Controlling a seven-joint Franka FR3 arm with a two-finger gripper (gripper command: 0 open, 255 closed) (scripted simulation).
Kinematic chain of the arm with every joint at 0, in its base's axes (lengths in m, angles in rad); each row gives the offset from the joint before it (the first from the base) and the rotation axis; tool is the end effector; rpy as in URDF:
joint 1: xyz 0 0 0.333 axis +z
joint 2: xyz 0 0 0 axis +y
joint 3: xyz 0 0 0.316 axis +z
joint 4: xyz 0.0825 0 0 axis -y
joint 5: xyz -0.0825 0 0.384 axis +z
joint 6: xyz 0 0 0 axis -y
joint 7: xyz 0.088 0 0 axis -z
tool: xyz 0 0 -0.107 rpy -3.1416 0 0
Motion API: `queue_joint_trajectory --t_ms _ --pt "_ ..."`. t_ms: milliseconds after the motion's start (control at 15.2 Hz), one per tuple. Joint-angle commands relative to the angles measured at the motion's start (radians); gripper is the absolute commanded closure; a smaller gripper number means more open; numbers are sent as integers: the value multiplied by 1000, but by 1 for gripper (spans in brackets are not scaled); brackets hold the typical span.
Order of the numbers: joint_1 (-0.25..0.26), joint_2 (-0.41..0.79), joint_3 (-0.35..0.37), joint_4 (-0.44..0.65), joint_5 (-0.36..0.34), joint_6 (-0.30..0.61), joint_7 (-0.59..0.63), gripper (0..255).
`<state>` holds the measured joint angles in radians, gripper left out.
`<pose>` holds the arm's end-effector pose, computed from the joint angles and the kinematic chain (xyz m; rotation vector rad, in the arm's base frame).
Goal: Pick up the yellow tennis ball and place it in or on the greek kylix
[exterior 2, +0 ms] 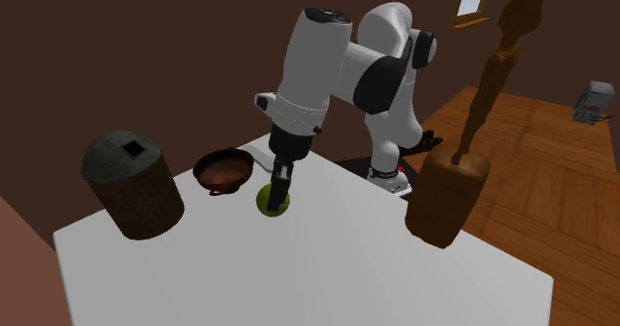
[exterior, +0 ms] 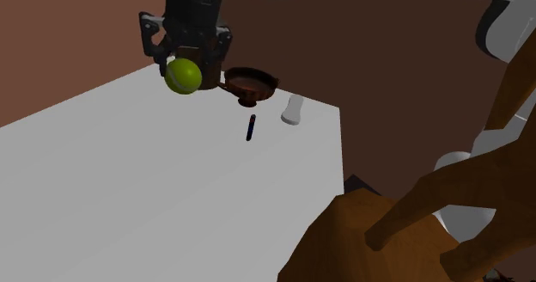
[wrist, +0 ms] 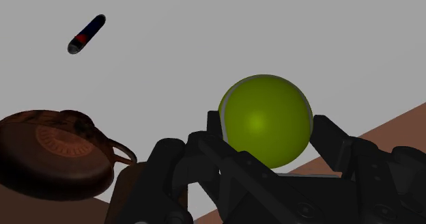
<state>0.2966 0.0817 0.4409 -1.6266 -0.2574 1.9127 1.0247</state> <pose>0.4672 0.3868 0.5897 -3.0600 0.3558 -0.4679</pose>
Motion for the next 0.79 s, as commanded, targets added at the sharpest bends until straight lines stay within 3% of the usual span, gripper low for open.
queue_joint_trajectory --t_ms 0,726 --pt "-27 -20 -19 -21 20 14 -47 255" --pt "-167 -97 -148 -102 120 71 -333 255"
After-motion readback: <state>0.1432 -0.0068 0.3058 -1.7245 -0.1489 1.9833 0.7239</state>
